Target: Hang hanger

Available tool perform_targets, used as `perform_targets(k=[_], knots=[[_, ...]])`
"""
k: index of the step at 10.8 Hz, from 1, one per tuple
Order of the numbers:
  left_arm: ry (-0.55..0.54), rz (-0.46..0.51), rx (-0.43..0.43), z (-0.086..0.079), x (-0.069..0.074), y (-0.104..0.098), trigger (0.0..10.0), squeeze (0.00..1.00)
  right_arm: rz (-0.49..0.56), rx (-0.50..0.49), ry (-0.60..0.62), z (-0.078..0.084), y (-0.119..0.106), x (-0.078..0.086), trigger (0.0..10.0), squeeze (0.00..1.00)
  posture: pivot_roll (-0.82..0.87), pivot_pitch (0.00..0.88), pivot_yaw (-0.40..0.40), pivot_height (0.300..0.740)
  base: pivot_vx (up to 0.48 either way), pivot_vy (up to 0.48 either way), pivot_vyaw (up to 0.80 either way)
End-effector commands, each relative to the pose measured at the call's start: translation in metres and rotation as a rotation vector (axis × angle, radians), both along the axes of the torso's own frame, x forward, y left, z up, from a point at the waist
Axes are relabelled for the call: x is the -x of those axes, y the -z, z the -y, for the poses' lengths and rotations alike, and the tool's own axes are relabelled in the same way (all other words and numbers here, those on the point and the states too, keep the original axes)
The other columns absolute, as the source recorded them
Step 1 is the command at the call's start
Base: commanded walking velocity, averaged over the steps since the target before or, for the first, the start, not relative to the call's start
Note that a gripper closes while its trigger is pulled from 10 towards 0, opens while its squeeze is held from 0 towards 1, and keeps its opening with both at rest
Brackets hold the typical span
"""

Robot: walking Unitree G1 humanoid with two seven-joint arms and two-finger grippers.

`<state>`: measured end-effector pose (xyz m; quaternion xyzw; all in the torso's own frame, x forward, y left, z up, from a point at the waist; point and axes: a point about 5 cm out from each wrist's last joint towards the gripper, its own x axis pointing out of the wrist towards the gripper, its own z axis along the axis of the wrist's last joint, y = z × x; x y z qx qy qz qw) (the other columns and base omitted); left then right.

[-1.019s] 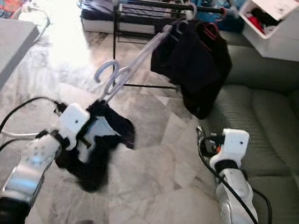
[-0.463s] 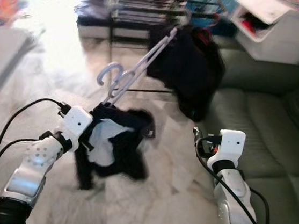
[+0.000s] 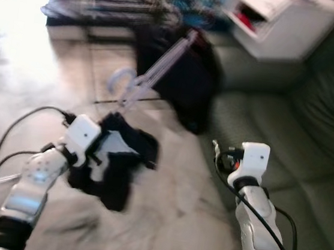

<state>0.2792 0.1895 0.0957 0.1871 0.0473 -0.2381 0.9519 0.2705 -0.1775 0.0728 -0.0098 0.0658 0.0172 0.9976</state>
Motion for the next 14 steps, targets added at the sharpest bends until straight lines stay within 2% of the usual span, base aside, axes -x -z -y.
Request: perform_targets(k=[1, 3, 6, 8, 12, 14], knots=[[0.035, 0.047, 0.008, 0.007, -0.001, -0.01, 10.0, 0.0, 0.007, 0.001, 0.009, 0.003, -0.003, -0.002, 10.0, 0.0, -0.03, 0.036, -0.056, 0.74, 0.274, 0.0, 0.0], [0.051, 0.036, -0.012, 0.007, 0.0, -0.007, 10.0, 0.0, 0.004, 0.005, 0.005, 0.003, -0.003, -0.002, 10.0, 0.0, -0.02, 0.04, -0.06, 0.74, 0.0, 0.0, 0.0], [0.118, -0.007, -0.145, -0.001, -0.001, 0.0, 10.0, 0.0, -0.013, 0.011, 0.005, 0.004, -0.001, -0.003, 10.0, 0.0, -0.02, 0.041, -0.062, 0.74, 0.0, 0.0, 0.0], [0.079, -0.02, -0.131, -0.007, -0.006, -0.001, 10.0, 0.0, -0.02, 0.011, 0.013, 0.004, -0.001, -0.003, 10.0, 0.0, -0.03, 0.041, -0.061, 0.74, 0.0, 0.0, -0.24], [0.086, -0.049, -0.132, -0.005, -0.003, 0.005, 10.0, 0.0, -0.028, 0.014, 0.01, 0.004, 0.0, -0.003, 10.0, 0.0, -0.03, 0.047, -0.064, 0.74, 0.0, 0.0, -0.8], [0.092, -0.05, -0.14, -0.005, -0.003, 0.005, 10.0, 0.0, -0.029, 0.012, 0.01, 0.004, 0.0, -0.003, 10.0, 0.0, -0.03, 0.05, -0.064, 0.74, 0.0, 0.322, -0.8]])
